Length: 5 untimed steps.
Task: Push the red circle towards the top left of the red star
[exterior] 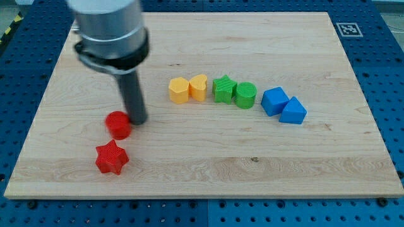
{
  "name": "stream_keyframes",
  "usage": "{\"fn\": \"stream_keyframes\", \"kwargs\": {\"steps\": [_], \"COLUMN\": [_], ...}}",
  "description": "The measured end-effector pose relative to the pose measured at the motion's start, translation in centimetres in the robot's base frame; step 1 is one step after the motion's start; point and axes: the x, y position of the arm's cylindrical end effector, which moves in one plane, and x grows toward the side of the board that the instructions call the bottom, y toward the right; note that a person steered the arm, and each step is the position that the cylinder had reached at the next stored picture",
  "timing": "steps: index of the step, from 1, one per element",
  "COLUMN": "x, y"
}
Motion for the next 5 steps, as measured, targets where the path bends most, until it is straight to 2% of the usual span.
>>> {"fn": "stream_keyframes", "kwargs": {"steps": [3,5], "x": [-1.1,4.1], "y": [-1.5,-1.5]}}
